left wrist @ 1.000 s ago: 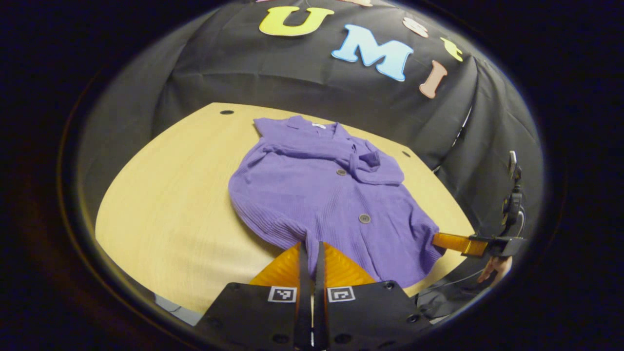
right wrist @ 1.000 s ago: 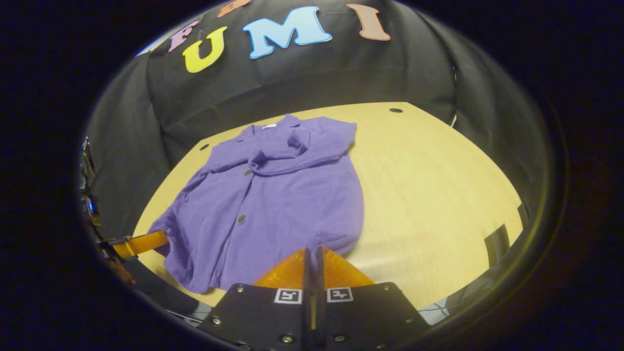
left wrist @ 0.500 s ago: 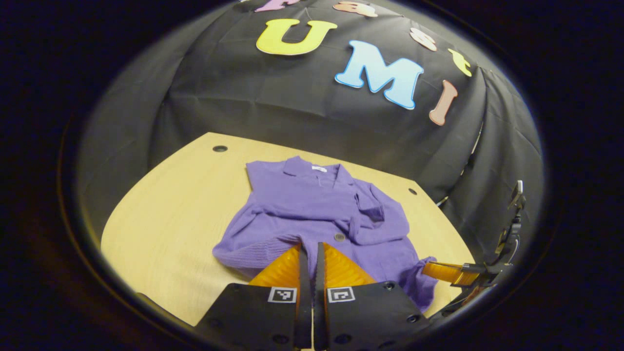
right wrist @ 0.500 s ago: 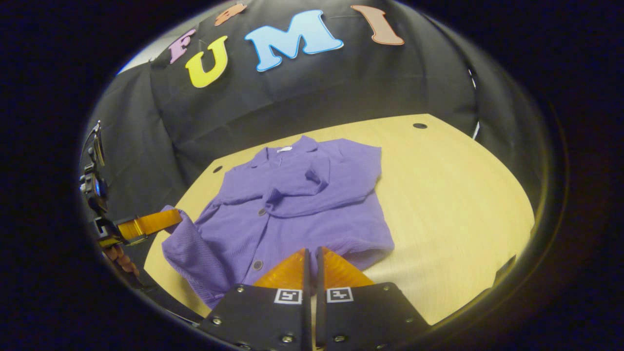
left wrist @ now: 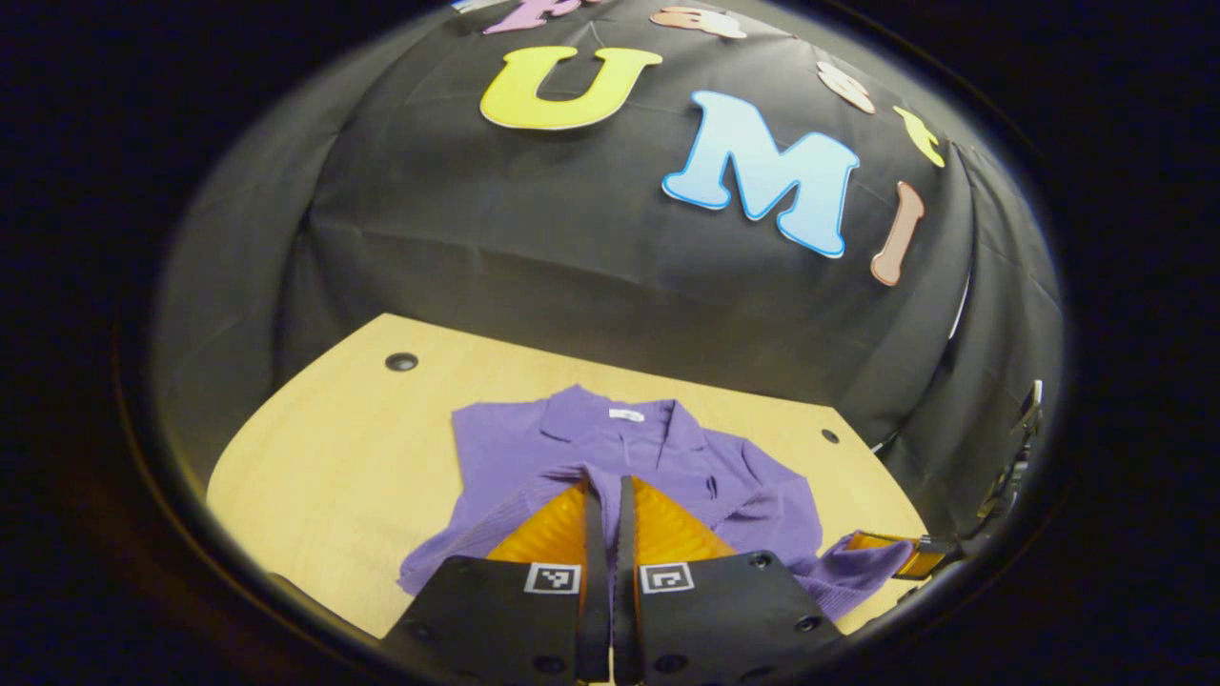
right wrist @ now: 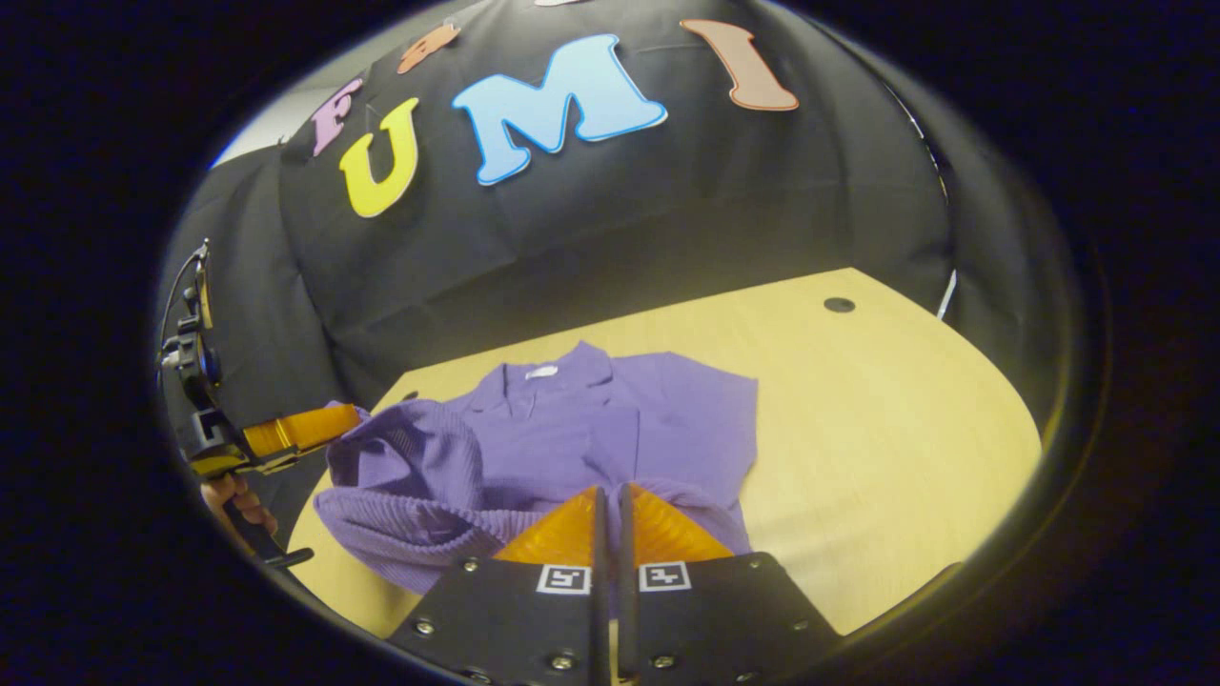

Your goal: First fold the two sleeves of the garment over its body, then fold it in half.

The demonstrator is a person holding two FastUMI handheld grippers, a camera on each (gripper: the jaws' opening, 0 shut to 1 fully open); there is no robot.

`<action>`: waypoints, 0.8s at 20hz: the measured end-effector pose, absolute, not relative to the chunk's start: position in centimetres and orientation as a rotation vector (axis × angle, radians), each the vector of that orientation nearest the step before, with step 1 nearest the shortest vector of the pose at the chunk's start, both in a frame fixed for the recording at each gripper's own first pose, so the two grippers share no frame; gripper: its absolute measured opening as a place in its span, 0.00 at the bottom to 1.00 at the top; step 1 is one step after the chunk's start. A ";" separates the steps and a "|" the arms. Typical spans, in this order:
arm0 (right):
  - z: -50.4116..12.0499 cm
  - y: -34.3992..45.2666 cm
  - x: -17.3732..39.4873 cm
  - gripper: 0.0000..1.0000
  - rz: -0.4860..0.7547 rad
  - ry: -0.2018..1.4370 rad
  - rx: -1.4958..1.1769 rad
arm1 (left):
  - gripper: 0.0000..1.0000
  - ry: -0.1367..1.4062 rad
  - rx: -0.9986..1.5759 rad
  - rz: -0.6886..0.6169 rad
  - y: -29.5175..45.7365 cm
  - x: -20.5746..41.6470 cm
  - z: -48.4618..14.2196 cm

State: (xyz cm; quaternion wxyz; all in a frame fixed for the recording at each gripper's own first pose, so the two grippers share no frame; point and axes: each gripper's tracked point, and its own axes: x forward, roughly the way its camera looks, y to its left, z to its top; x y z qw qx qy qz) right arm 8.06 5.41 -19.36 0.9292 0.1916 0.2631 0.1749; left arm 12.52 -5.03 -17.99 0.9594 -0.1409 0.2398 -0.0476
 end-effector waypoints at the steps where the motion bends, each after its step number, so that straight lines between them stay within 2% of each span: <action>1: -18.7 5.5 9.3 0.04 0.348 0.521 0.397 | 0.08 0.474 -0.278 -0.104 -5.0 14.1 -17.5; 4: -17.7 5.9 12.8 0.04 0.317 0.482 0.387 | 0.08 0.414 -0.243 -0.114 -4.1 19.0 -16.1; 8: -17.3 6.2 17.1 0.04 0.283 0.454 0.334 | 0.08 0.417 -0.233 -0.112 -3.0 23.8 -16.6; 13: -17.1 7.1 21.7 0.04 0.271 0.424 0.258 | 0.07 0.389 -0.202 -0.070 -1.6 28.4 -17.4; 15: -17.3 7.5 23.0 0.07 0.269 0.427 0.253 | 0.08 0.387 -0.210 -0.048 -0.9 29.4 -17.9; 16: -17.6 7.5 23.5 0.04 0.266 0.429 0.251 | 0.08 0.392 -0.212 -0.039 -0.7 29.9 -18.1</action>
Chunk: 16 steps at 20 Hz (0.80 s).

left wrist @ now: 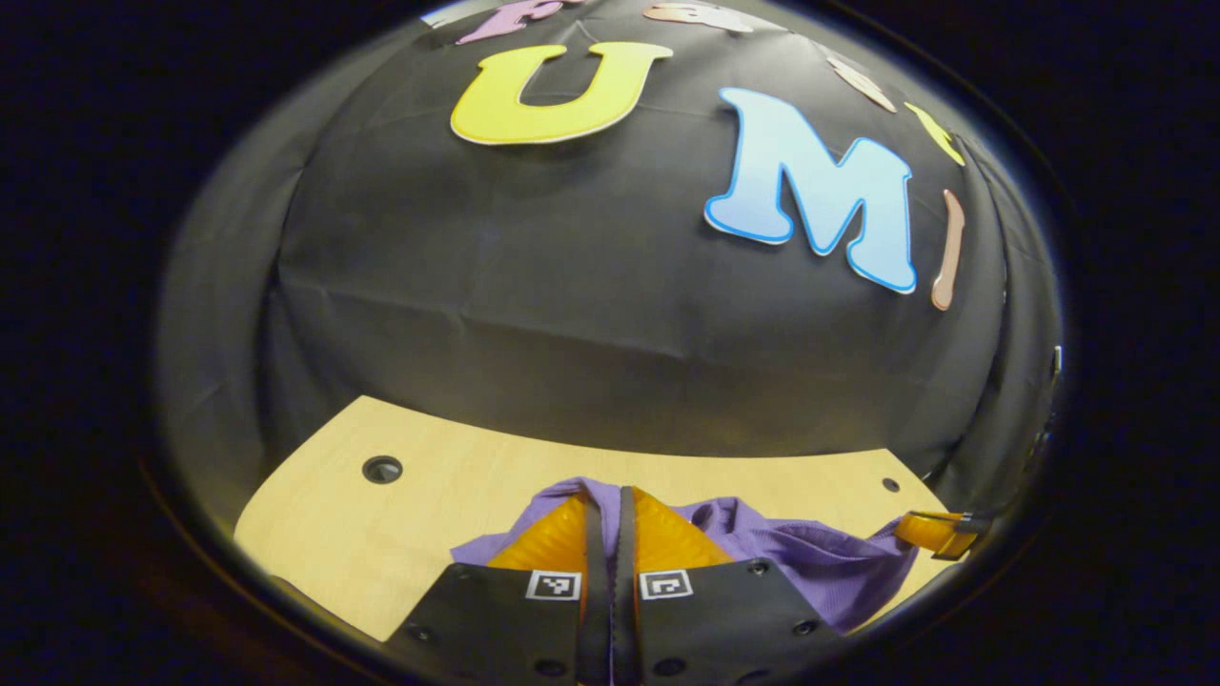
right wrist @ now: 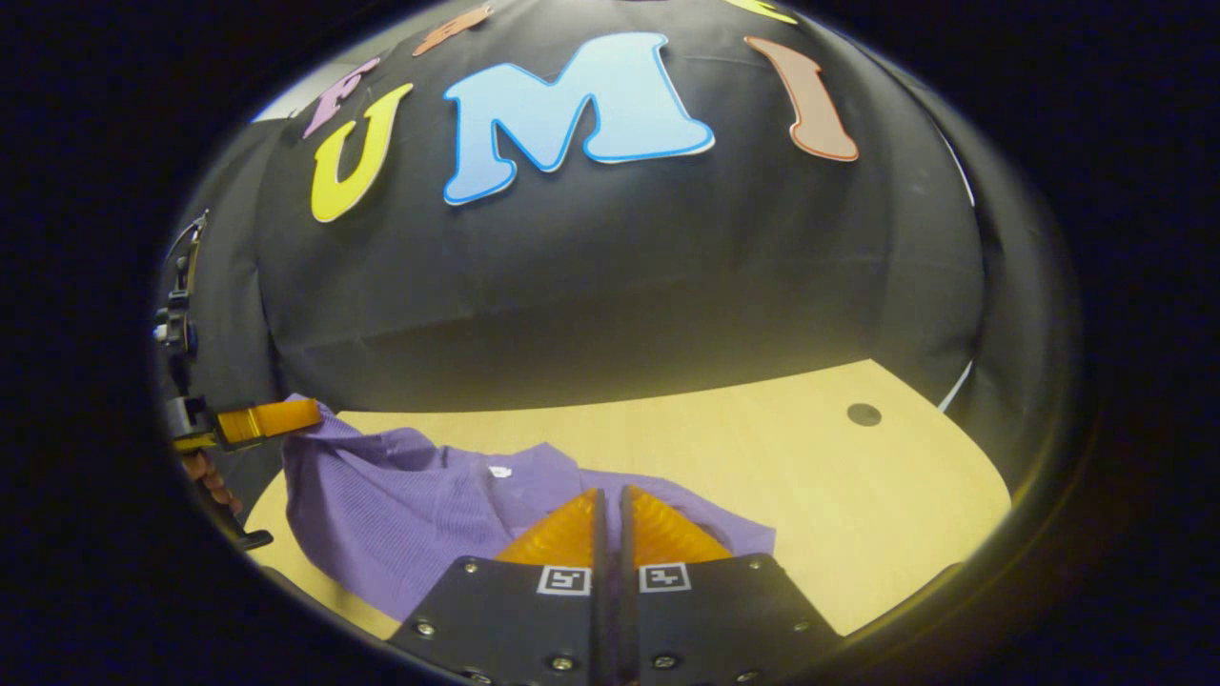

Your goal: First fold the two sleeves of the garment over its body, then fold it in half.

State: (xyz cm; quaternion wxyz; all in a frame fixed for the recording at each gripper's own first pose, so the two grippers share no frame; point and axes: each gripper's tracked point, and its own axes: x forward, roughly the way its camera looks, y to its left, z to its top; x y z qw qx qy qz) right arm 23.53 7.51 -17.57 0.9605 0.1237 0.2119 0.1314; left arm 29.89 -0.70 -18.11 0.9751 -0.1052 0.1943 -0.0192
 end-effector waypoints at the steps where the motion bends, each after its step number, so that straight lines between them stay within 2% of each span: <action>1: -17.7 7.5 24.0 0.04 0.259 0.429 0.250 | 0.08 0.401 -0.213 -0.032 -0.6 30.0 -18.5; 4: -18.2 7.1 24.4 0.04 0.250 0.436 0.236 | 0.08 0.434 -0.204 0.015 -0.2 29.7 -20.0; 6: -17.8 6.7 24.3 0.06 0.251 0.424 0.216 | 0.14 0.450 -0.208 0.020 -0.6 29.5 -20.5; 7: -17.5 6.4 24.2 0.06 0.255 0.417 0.208 | 0.22 0.459 -0.209 0.024 -0.8 29.2 -20.7; 9: -16.9 5.9 23.8 0.07 0.262 0.403 0.201 | 0.26 0.467 -0.193 0.040 -1.1 28.4 -20.9; 10: -16.4 5.4 23.5 0.13 0.261 0.393 0.192 | 0.28 0.467 -0.187 0.040 -1.4 27.8 -20.9; 11: -15.9 4.9 23.2 0.16 0.255 0.383 0.177 | 0.41 0.462 -0.182 0.039 -1.8 27.2 -20.5; 12: -15.5 4.6 23.0 0.29 0.258 0.371 0.170 | 0.55 0.448 -0.172 0.042 -2.1 26.6 -20.0; 13: -14.7 4.2 22.5 0.31 0.264 0.359 0.165 | 0.68 0.429 -0.163 0.041 -2.6 25.9 -19.2; 14: -14.3 3.9 22.0 0.47 0.271 0.346 0.165 | 0.75 0.409 -0.155 0.047 -2.7 25.3 -18.4; 15: -13.5 3.6 21.5 0.63 0.275 0.330 0.168 | 0.89 0.389 -0.152 0.050 -3.0 24.6 -17.4; 16: -12.9 3.2 21.0 0.78 0.273 0.314 0.169 | 0.89 0.370 -0.150 0.054 -3.2 23.7 -16.5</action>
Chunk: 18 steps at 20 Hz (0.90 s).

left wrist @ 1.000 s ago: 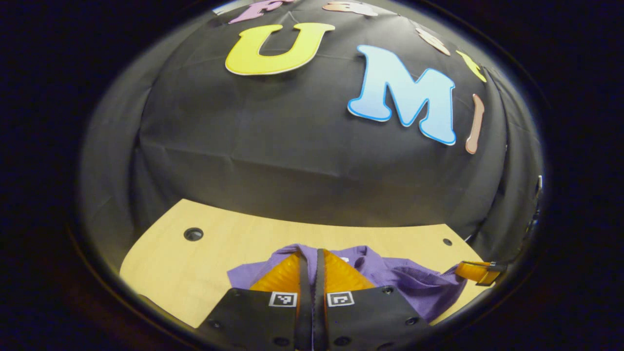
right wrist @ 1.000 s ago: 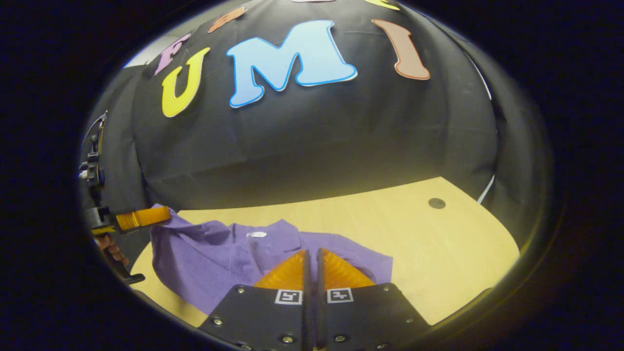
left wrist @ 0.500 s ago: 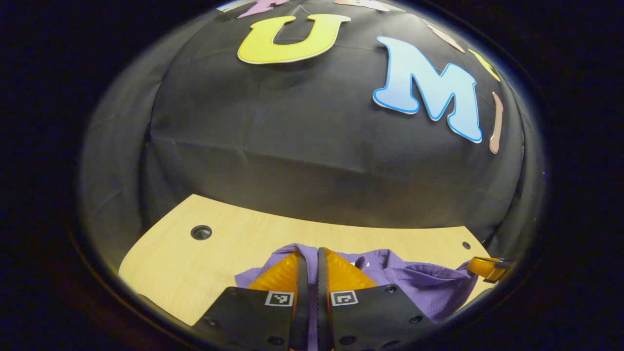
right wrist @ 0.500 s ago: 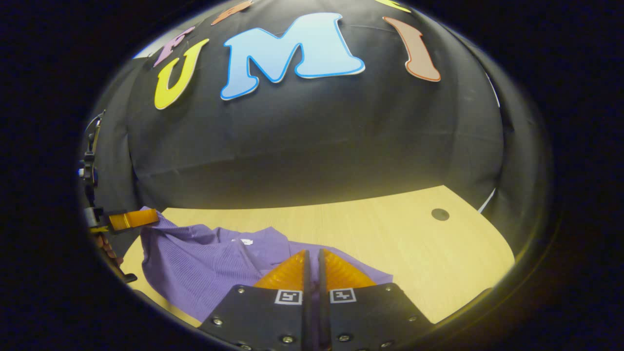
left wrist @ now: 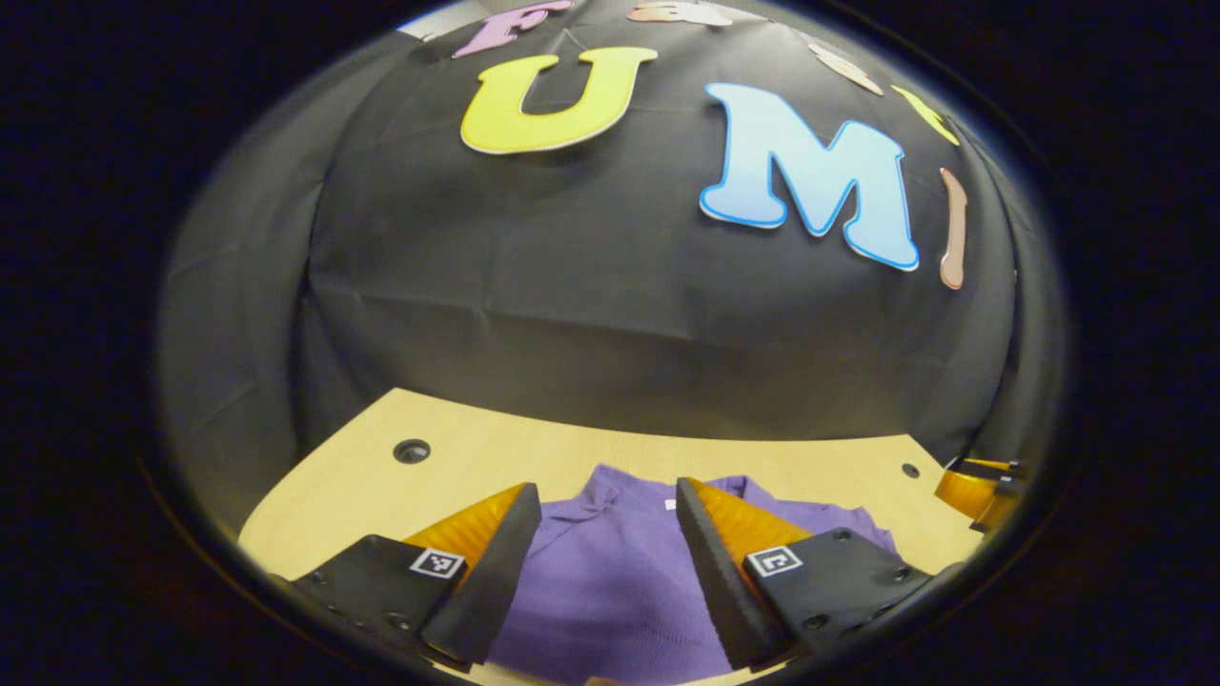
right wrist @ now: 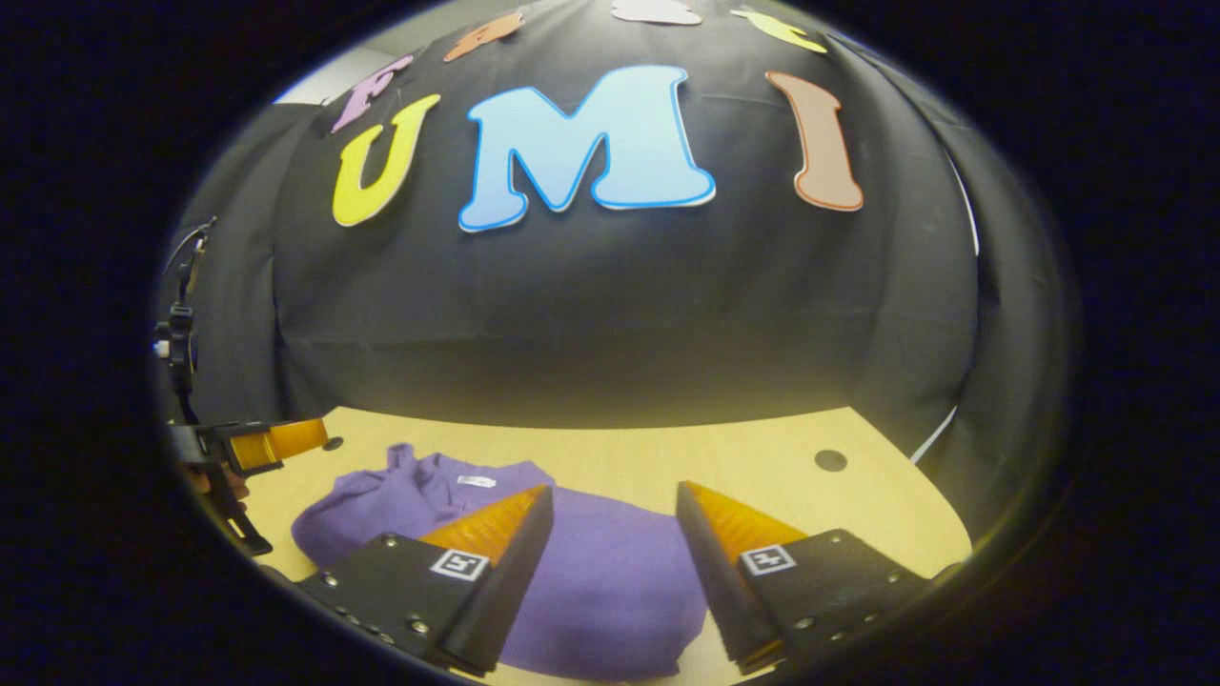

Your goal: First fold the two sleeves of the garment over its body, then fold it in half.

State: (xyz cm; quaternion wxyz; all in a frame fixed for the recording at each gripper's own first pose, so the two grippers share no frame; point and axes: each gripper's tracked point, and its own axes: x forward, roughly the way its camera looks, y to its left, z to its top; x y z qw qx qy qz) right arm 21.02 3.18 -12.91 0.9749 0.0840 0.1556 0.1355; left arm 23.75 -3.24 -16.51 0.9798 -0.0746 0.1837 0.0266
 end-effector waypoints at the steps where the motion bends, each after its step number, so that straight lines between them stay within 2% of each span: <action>1: -12.1 2.6 20.5 0.83 0.269 0.295 0.169 | 0.91 0.353 -0.145 0.062 -3.3 22.8 -15.6; 4: -10.0 1.6 18.4 0.87 0.283 0.247 0.175 | 0.95 0.296 -0.124 0.077 -3.6 20.0 -12.8; 14: -2.5 -2.1 8.7 0.86 0.238 0.067 0.167 | 0.94 0.133 -0.089 0.040 -4.3 9.4 -3.7; 15: -2.0 -2.4 7.5 0.84 0.225 0.054 0.160 | 0.94 0.118 -0.086 0.032 -4.4 8.3 -2.9; 18: -1.0 -2.6 4.3 0.86 0.197 0.034 0.144 | 0.94 0.094 -0.077 0.013 -4.6 5.0 -1.6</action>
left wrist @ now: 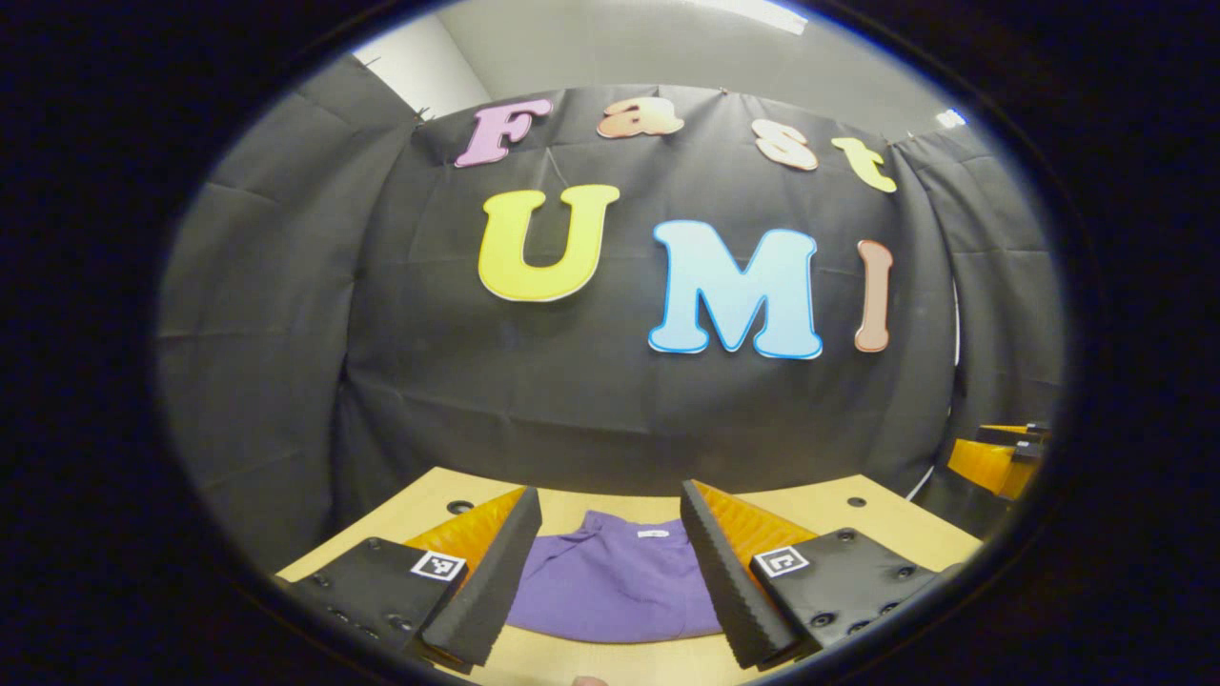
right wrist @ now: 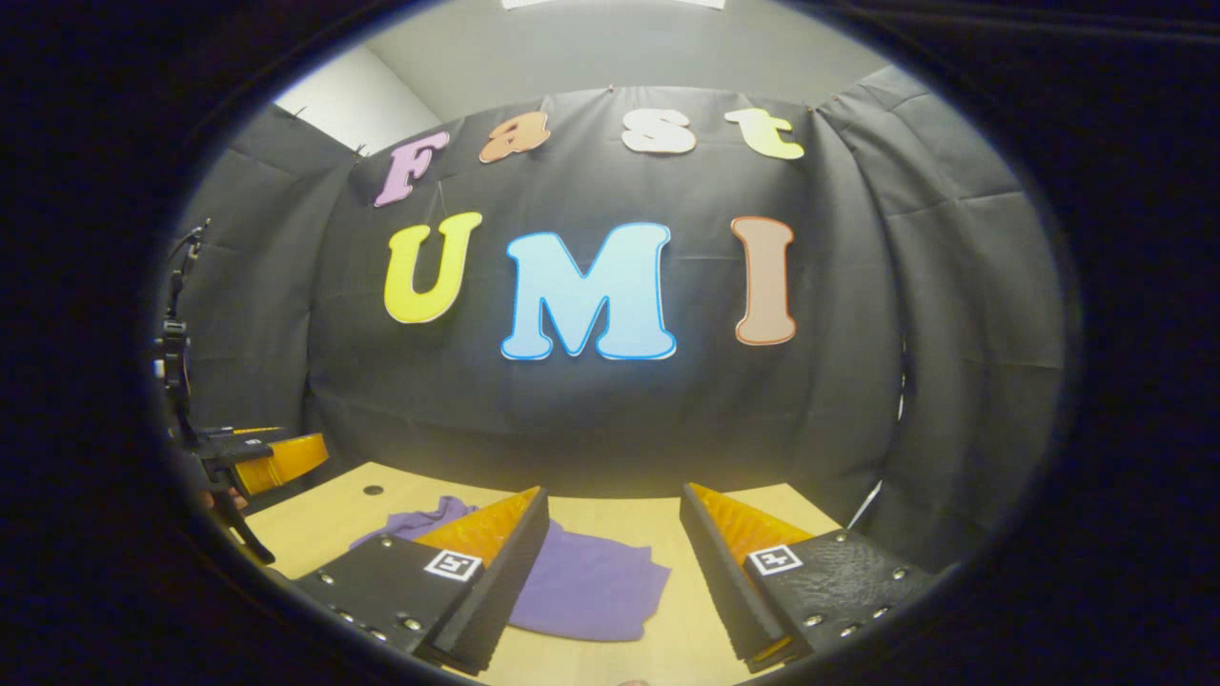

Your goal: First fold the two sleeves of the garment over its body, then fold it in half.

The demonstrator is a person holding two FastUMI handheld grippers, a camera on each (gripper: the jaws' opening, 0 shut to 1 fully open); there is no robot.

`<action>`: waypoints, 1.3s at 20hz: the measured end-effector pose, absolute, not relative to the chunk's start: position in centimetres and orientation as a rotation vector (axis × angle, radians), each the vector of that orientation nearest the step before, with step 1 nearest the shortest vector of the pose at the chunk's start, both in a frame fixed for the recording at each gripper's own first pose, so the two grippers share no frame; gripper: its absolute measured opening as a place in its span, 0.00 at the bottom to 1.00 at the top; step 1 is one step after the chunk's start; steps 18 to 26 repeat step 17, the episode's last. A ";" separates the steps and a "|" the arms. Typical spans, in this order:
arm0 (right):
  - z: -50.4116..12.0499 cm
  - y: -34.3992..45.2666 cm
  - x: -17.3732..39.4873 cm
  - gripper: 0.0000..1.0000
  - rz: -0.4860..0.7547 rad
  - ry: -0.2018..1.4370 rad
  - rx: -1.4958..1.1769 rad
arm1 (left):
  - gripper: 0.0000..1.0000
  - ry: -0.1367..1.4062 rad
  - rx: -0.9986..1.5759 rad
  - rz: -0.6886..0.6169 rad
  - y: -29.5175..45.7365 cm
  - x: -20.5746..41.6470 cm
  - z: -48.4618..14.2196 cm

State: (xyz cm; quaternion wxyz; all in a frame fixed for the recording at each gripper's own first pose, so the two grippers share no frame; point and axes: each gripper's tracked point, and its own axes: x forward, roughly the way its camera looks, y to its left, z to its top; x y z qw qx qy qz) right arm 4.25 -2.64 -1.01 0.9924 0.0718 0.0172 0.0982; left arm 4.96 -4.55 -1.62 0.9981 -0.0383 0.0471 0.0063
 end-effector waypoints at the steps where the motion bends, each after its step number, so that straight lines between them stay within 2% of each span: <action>1: -0.7 -2.5 3.1 0.86 0.195 0.033 0.143 | 0.94 0.093 -0.072 0.006 -4.5 3.9 -1.4; 7: 0.5 -2.4 -3.1 0.86 0.176 0.009 0.119 | 0.94 0.033 -0.044 -0.032 -4.1 -2.2 0.0; 14: 1.5 -2.2 -7.4 0.86 0.233 -0.014 0.085 | 0.94 -0.010 -0.040 -0.014 -4.9 -8.1 0.8; 26: 1.8 -2.6 -8.1 0.86 0.249 -0.025 0.096 | 0.94 -0.025 -0.024 -0.004 -5.0 -9.2 0.9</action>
